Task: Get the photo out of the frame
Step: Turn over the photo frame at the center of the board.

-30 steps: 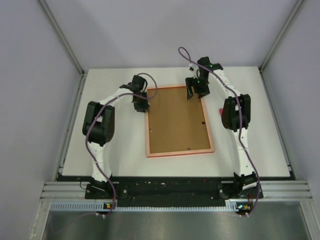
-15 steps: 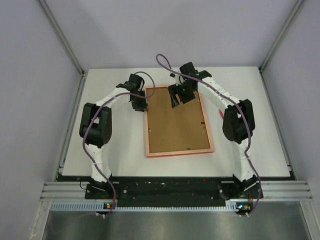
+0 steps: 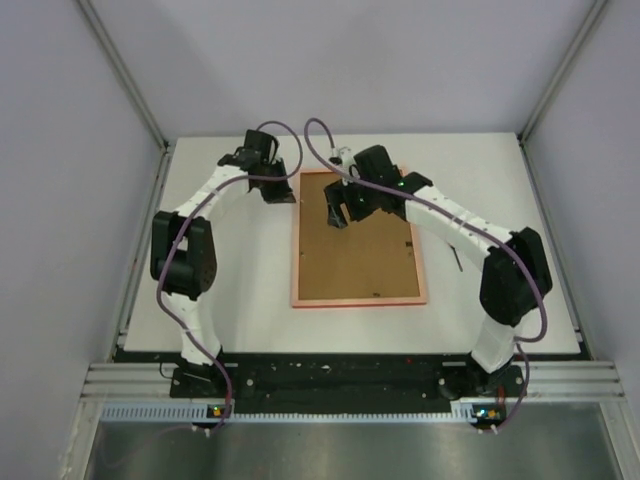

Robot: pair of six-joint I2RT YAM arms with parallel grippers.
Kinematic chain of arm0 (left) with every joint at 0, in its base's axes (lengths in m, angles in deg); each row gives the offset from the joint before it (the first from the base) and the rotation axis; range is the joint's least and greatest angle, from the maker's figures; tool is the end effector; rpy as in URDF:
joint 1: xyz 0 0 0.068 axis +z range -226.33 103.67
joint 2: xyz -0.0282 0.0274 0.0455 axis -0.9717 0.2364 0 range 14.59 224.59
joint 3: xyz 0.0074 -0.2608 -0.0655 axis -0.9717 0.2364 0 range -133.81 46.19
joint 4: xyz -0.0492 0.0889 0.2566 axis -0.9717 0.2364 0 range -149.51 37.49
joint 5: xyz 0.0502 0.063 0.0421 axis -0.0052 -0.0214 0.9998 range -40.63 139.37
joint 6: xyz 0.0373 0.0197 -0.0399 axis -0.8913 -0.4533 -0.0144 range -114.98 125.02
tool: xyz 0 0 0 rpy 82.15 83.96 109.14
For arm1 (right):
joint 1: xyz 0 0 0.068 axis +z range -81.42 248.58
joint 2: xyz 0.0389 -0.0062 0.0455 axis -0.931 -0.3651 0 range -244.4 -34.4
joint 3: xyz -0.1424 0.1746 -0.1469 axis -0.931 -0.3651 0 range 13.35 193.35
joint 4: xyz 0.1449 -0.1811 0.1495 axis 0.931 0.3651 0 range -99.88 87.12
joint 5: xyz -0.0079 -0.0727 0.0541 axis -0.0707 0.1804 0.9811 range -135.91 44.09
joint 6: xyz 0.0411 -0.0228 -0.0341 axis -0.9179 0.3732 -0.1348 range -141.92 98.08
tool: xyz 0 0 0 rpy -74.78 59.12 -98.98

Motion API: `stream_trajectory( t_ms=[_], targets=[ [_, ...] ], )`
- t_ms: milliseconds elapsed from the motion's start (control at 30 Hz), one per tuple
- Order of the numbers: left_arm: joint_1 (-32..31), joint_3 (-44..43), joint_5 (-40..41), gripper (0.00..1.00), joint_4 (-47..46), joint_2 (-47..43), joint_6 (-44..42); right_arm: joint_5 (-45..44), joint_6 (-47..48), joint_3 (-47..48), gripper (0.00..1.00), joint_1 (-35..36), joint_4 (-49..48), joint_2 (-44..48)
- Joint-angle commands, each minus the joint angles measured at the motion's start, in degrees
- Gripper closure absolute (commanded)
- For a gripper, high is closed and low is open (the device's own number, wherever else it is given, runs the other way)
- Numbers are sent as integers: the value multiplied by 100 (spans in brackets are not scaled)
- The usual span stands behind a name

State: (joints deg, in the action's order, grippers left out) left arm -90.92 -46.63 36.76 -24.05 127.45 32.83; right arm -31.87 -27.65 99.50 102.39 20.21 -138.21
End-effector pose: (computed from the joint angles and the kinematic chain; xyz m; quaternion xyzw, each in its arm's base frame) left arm 0.4342 -0.1225 0.2258 -0.0768 0.9467 -0.2044 0.2369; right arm 0.3478 0.2451 0.2595 -0.2672 0.8875 0.2283 0.2980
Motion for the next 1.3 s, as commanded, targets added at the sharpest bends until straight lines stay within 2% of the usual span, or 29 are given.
stream_trajectory(
  t_ms=[0, 133, 333, 433, 533, 733, 933, 1133, 1267],
  targets=[
    [-9, -281, -559, 100, -338, -361, 365, -884, 388, 60, 26, 846, -329, 590],
    [-9, -246, -656, 100, -417, -352, 462, -1858, 951, 121, 22, 1523, 66, 660],
    [219, 53, -472, 100, -523, -353, 138, -2177, 1592, -712, 18, 1252, 76, 1020],
    [334, 18, -375, 82, -435, -221, -12, -2213, 1900, -924, 17, 1129, 181, 1117],
    [378, 9, -410, 73, -347, -168, -179, -1836, 2654, -1248, 16, 1120, 235, 1284],
    [431, 246, -576, 73, -347, -317, -346, -1669, 3772, -1855, 15, 1374, 296, 1644],
    [466, 527, -866, 73, -408, -414, -470, -975, 3966, -2225, 16, 1866, 454, 1856],
    [536, 554, -1253, 73, -444, -475, -636, -193, 3931, -2015, 20, 2069, 454, 1259],
    [597, 563, -1411, 72, -444, -502, -786, -121, 3966, -1830, 23, 2280, 419, 828]
  ],
)
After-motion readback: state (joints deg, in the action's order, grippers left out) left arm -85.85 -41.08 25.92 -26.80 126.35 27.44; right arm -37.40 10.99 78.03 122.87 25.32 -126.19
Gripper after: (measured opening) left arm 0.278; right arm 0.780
